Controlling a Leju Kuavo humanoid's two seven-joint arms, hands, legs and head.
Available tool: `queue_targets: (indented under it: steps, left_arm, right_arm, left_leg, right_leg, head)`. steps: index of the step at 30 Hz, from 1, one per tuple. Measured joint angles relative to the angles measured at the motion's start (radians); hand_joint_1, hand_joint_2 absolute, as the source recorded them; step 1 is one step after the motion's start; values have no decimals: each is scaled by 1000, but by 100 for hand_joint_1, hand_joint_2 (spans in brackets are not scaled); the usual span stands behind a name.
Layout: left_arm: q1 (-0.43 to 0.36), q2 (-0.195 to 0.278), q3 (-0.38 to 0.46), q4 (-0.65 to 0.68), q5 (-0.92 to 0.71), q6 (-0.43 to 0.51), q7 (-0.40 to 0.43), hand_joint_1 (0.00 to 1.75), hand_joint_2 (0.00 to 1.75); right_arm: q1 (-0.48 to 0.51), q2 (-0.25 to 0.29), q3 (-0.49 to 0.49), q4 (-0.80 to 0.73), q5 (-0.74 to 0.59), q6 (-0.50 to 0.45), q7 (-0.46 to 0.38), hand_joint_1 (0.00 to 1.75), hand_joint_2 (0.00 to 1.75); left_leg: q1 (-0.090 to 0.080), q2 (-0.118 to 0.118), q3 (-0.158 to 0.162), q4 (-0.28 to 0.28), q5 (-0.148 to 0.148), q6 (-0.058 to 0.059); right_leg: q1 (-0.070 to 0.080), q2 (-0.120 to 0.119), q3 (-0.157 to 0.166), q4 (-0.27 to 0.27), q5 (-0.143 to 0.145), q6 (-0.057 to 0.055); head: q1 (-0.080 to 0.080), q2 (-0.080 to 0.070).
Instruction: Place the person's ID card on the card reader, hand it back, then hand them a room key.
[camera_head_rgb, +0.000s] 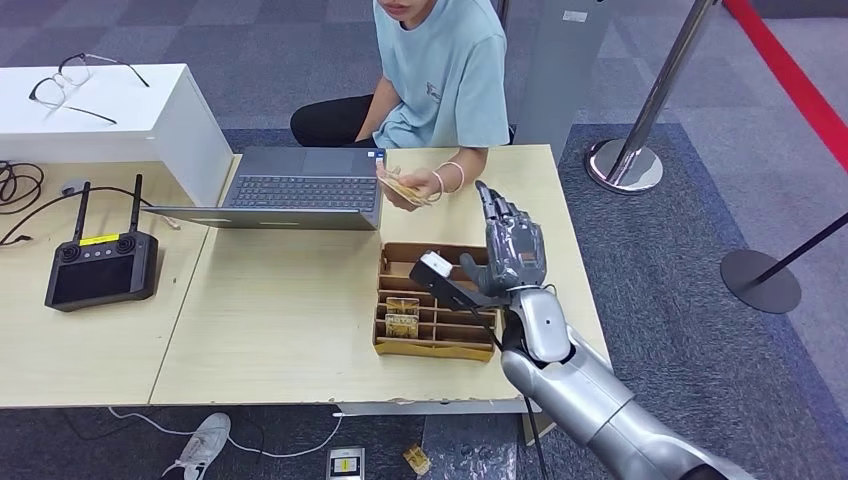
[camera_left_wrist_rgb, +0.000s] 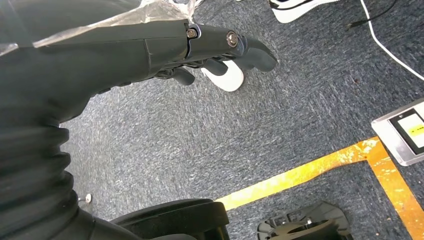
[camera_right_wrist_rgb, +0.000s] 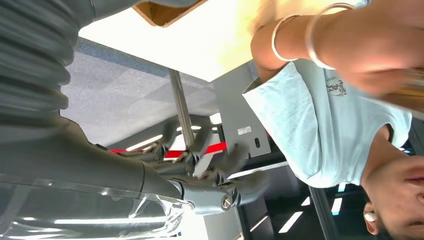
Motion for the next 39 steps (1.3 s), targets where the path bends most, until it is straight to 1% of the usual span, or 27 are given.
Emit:
queue_targets:
  steps: [9, 24, 39]
  left_arm:
    - [0, 0, 0, 0, 6, 9, -11, 0, 175]
    - [0, 1, 0, 0, 6, 10, -6, 0, 175]
    - [1, 4, 0, 0, 13, 12, -8, 0, 175]
  right_arm:
    - [-2, 8, 4, -42, 30, 0, 0, 0, 175]
    - [-2, 10, 5, -77, 31, -5, 1, 0, 175]
    - [-3, -13, -4, -142, 28, 28, 9, 0, 175]
  left_leg:
    - [0, 0, 0, 0, 0, 0]
    - [0, 0, 0, 0, 0, 0]
    - [0, 0, -1, 0, 0, 0]
  right_leg:
    - [0, 0, 0, 0, 0, 0]
    - [0, 0, 0, 0, 0, 0]
    - [0, 0, -1, 0, 0, 0]
  head:
    - [0, 0]
    - [0, 0]
    - [0, 0]
